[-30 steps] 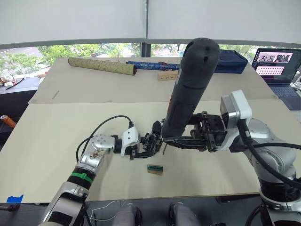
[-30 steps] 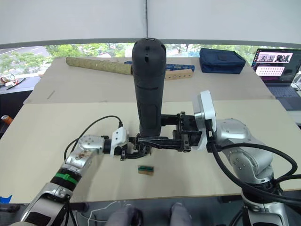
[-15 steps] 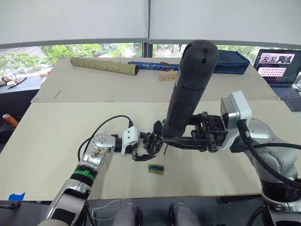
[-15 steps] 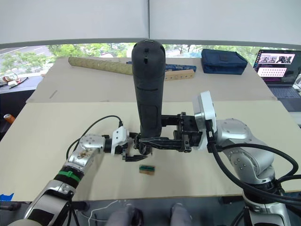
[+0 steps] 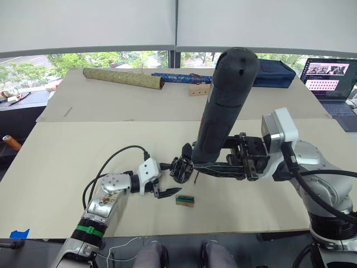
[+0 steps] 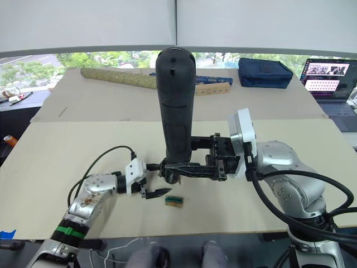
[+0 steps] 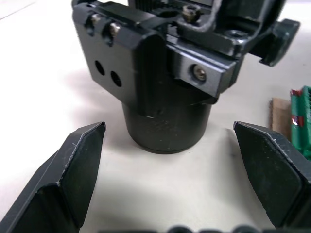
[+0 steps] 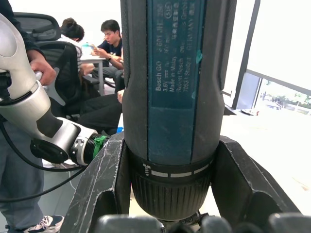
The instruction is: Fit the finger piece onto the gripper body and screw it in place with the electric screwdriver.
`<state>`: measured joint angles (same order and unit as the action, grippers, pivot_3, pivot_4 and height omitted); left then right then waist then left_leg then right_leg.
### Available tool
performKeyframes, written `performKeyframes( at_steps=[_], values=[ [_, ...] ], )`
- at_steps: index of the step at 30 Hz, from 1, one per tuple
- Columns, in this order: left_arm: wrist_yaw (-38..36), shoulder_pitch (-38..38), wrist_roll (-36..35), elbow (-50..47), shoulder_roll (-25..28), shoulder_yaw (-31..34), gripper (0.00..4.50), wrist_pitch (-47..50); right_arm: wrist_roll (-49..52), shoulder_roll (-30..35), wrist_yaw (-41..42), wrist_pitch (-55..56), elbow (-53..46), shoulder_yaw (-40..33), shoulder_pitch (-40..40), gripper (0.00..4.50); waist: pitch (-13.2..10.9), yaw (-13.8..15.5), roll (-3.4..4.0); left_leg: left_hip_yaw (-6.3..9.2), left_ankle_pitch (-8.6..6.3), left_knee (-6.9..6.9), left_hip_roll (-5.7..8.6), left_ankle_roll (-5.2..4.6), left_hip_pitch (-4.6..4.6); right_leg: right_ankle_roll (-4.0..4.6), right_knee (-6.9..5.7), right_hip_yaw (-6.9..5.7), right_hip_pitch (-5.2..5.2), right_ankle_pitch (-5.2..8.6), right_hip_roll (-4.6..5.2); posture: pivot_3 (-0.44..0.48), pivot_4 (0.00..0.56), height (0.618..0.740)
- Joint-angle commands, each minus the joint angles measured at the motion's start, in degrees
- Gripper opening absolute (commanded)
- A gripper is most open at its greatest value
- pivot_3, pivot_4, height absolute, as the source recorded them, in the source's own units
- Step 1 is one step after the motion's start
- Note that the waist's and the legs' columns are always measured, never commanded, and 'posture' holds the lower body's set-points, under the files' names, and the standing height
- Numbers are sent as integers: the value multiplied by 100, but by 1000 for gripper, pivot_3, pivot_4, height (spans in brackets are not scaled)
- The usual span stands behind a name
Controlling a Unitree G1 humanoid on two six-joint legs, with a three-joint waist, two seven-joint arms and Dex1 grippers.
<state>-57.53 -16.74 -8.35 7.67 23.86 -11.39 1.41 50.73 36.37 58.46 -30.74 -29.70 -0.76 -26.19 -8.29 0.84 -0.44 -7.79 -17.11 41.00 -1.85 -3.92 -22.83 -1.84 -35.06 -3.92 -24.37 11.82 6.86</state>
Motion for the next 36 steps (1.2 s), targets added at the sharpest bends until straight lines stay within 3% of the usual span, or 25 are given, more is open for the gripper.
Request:
performKeyframes(
  at_steps=[1, 25, 30, 36],
  values=[
    [170, 13, 126, 23, -172, -212, 4469, 62, 106, -30, -2, 61, -92, -134, -168, 1895, 0, 16, 0, 0, -1, 1, 2, -1, 0, 0, 0, 0, 1, 0, 2, 0, 150, 740],
    [190, -321, 313, 454, -487, -439, 4469, 187, 55, -95, -90, 99, -89, -102, -387, 1895, 0, 117, 0, 1, -10, 20, 15, -22, -3, -7, 0, -4, 8, -5, 17, 0, 150, 740],
    [260, -201, 330, 415, -381, -390, 2327, 213, 64, -219, -128, 86, -100, -76, -532, 1895, 0, 100, 0, 0, -10, 20, 12, -22, -1, -8, -2, -4, 8, -5, 17, 0, 150, 740],
    [263, -142, 305, 379, -315, -391, 2292, 241, -45, -492, -257, 30, 53, 132, -931, 1895, 1, 16, 1, 0, -10, 19, 10, -20, 0, -8, -5, -5, 7, -5, 17, 0, 150, 740]
  ],
)
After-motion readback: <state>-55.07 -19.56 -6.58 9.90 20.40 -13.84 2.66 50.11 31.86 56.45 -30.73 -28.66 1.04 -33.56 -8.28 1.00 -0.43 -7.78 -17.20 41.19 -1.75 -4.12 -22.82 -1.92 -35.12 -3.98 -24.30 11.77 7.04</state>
